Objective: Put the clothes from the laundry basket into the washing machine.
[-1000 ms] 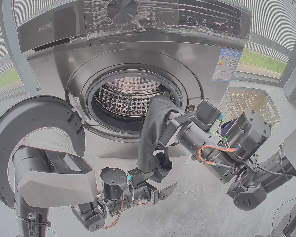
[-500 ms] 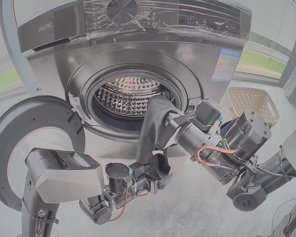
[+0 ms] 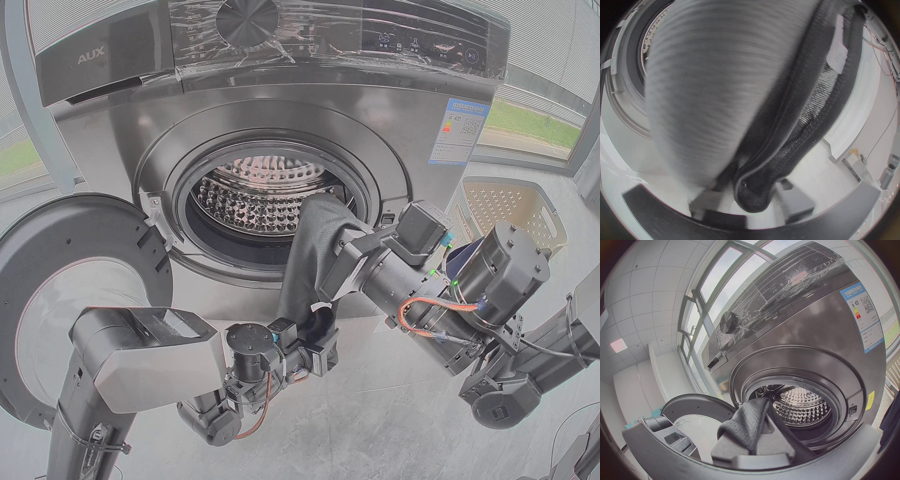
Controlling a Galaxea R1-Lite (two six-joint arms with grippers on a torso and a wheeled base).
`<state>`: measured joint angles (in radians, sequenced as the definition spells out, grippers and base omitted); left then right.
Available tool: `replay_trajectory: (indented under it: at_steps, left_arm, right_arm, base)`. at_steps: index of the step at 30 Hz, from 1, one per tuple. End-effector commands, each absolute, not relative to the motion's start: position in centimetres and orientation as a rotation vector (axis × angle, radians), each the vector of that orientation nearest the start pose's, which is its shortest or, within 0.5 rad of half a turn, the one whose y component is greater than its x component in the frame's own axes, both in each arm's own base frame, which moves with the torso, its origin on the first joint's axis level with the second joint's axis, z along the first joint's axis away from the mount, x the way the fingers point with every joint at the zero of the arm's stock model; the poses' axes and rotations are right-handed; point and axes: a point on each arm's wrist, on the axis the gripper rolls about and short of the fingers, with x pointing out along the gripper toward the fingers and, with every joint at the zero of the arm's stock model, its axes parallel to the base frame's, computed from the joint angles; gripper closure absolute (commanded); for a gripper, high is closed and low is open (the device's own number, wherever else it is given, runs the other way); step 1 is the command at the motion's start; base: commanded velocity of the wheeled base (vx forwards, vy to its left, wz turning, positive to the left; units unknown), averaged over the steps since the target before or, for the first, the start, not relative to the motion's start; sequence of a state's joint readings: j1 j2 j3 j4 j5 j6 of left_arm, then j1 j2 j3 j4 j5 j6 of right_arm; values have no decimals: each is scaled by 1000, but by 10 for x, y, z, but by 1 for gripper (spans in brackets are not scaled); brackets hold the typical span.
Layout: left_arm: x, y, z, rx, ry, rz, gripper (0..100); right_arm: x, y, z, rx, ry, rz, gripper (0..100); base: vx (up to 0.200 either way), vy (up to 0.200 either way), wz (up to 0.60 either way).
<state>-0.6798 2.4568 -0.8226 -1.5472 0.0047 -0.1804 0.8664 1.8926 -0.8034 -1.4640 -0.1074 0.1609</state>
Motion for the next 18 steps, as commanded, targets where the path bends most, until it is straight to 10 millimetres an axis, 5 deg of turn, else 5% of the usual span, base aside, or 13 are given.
replay_trajectory:
  at_steps: [1,6,10,15,18]
  left_arm:
    - [316,-248,3,-150,128,-640,100]
    - [316,-238,13,-153,118,-615,100]
    - [293,-222,43,-156,115,-625,100]
    - [227,-178,96,-164,112,-717,100]
    - [200,-156,110,-165,104,-732,100]
  right_arm:
    - [220,255,203,332,-280,776,100]
    - [221,247,204,329,-281,760,100]
    - [227,228,202,309,-264,708,100]
    - [225,198,197,282,-234,656,100]
    - [220,186,191,267,-213,660,100]
  base:
    - [0,0,0]
    - [0,0,0]
    - [0,0,0]
    - [0,0,0]
    - [0,0,0]
